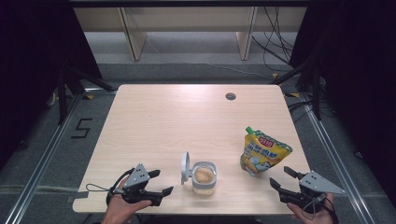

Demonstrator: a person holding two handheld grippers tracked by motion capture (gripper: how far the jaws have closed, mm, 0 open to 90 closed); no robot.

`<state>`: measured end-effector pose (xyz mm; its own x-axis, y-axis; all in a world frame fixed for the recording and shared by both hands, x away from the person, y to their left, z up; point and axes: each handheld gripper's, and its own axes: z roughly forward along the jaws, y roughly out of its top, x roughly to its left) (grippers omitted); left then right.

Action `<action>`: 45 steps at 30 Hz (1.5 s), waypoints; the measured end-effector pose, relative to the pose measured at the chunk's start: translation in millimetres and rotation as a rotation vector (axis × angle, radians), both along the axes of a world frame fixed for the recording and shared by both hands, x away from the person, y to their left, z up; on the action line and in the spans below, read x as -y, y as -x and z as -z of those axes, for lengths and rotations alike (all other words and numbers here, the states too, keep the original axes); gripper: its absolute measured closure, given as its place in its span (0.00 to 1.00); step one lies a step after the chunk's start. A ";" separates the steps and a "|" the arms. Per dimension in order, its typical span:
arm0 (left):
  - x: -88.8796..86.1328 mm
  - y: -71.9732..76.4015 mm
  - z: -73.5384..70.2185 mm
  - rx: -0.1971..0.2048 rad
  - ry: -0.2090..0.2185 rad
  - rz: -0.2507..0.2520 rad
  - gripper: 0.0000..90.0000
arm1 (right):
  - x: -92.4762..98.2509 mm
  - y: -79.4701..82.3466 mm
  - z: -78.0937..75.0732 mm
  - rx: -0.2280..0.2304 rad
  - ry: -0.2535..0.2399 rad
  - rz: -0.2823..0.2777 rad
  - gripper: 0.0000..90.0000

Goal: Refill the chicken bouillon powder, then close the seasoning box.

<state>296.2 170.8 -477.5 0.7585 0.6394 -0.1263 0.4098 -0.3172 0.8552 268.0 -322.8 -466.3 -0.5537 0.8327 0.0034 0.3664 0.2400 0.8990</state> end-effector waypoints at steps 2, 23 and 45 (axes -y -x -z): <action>0.0 -0.1 -0.7 -0.001 -0.003 0.000 0.25 | -1.1 1.6 1.1 -0.002 0.001 0.007 0.36; 10.5 -3.8 -19.7 0.091 -0.070 0.054 0.96 | -4.3 10.3 2.0 -0.039 0.021 0.003 0.36; 35.5 -4.2 -44.5 0.132 -0.036 0.102 0.99 | -2.5 7.4 3.6 0.008 0.067 -0.016 0.36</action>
